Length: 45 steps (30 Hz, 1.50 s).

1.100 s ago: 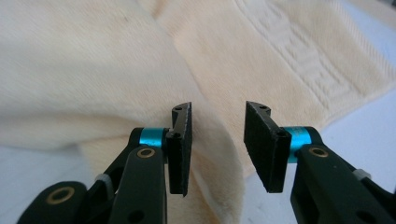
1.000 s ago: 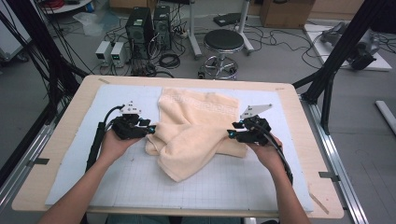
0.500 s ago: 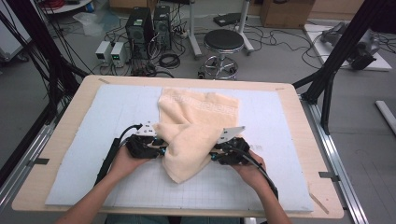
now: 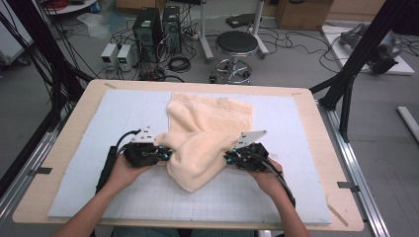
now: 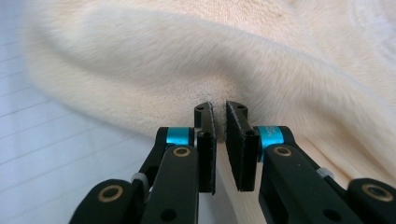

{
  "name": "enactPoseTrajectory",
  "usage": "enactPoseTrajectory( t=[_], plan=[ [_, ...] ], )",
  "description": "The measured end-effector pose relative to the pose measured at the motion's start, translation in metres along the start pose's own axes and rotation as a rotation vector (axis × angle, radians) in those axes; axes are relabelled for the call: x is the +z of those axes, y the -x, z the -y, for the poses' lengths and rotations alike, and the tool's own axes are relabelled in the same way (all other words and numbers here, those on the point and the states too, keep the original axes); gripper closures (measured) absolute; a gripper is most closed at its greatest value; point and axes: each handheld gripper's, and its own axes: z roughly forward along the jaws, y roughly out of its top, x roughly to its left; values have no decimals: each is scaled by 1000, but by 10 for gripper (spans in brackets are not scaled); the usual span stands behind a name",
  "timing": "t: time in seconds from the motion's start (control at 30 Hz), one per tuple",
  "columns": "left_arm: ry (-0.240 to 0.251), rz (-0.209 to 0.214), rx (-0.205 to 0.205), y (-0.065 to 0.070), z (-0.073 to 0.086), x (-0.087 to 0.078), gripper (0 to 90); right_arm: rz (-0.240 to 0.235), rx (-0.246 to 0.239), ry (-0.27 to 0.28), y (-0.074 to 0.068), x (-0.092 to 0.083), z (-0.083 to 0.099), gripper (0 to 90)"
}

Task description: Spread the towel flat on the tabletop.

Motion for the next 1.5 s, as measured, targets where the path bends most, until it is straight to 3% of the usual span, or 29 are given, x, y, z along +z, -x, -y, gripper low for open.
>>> enactPoseTrajectory(
  t=[0.2,0.4,0.5,0.63,0.8,0.9,1.0,1.07,1.2,1.37,1.43,1.5],
  plan=[
    [48,18,0,6,3,-33,816,27,-12,46,-10,-50,9,829],
    [42,44,31,15,5,-44,816,50,-49,61,-22,-87,9,829],
    [18,16,27,9,9,-42,814,72,-49,45,-18,-99,10,829],
    [6,-17,-33,-13,10,-28,820,88,4,-24,3,-86,17,829],
    [-38,-81,-99,-39,7,1,823,78,81,-99,37,-42,26,828],
    [-45,-72,-138,-49,9,14,818,79,112,-129,52,-20,29,811],
    [-33,-45,-163,-52,10,10,733,64,136,-109,60,-17,32,742],
    [-18,-35,-166,-51,8,1,644,69,147,-86,59,-24,32,680],
    [16,-38,-117,-42,4,-19,565,92,128,-17,49,-47,30,644],
    [12,-25,-37,-20,0,-31,568,108,57,19,25,-64,23,641],
    [6,-22,-15,-11,-1,-29,574,131,21,23,14,-69,19,641],
    [-17,-6,7,-7,-2,-22,579,109,3,45,9,-71,15,641]
  ],
)
